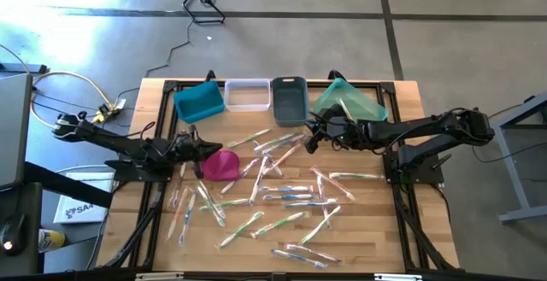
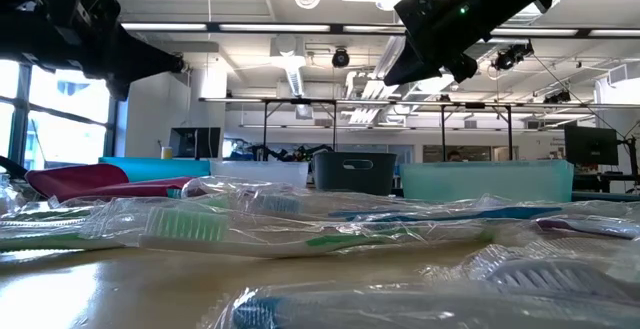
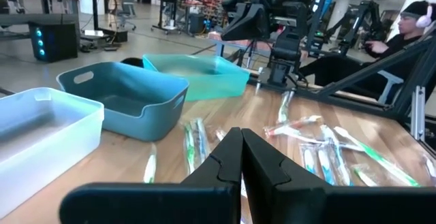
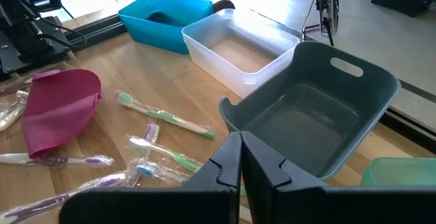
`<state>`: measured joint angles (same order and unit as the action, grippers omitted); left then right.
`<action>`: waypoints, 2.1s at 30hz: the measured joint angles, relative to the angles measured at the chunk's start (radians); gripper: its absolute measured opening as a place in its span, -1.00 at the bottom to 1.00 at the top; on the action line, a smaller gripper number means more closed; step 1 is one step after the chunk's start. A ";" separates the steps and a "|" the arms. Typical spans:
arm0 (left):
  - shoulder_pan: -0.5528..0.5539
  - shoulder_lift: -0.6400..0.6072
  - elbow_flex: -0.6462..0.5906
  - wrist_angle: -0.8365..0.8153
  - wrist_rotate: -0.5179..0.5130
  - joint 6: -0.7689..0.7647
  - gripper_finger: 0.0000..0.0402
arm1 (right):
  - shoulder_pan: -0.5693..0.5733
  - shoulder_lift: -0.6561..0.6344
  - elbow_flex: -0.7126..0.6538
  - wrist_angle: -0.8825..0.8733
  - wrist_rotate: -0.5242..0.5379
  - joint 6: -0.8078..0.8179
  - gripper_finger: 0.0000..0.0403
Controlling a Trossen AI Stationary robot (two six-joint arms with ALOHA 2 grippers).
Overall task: Pick & Place Toothbrushes
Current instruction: Put the green toothbrush into the dark blue bin
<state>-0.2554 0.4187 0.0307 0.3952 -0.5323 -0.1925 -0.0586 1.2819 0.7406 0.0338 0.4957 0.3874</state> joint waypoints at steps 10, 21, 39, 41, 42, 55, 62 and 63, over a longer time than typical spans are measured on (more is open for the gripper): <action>0.000 0.056 0.000 0.059 -0.001 0.000 -1.00 | 0.006 0.000 0.000 0.000 0.000 -0.081 -0.99; 0.000 0.056 0.000 0.059 -0.001 0.000 -1.00 | 0.006 0.000 0.000 0.000 0.000 -0.104 -0.99; 0.000 0.056 0.000 0.059 -0.001 0.000 -1.00 | 0.006 0.000 0.005 -0.004 0.000 -0.161 -0.99; 0.000 0.056 0.000 0.059 -0.001 0.000 -1.00 | 0.006 0.000 0.022 -0.008 0.000 -0.182 -0.99; 0.000 0.056 0.000 0.059 0.000 0.000 -1.00 | 0.006 0.000 0.037 -0.012 0.000 -0.194 -0.99; 0.000 0.056 0.000 0.051 0.000 0.000 -1.00 | 0.006 0.000 0.303 -0.505 0.003 -0.141 -0.99; 0.000 0.056 0.000 0.051 0.000 0.000 -1.00 | 0.003 0.000 0.308 -0.747 -0.001 -0.008 -0.99; 0.000 0.056 0.000 0.051 0.000 0.000 -1.00 | 0.003 0.000 0.308 -0.773 -0.001 0.008 -0.99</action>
<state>-0.2556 0.4747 0.0307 0.4461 -0.5327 -0.1925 -0.0551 1.2823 1.0489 -0.7394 0.4950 0.3950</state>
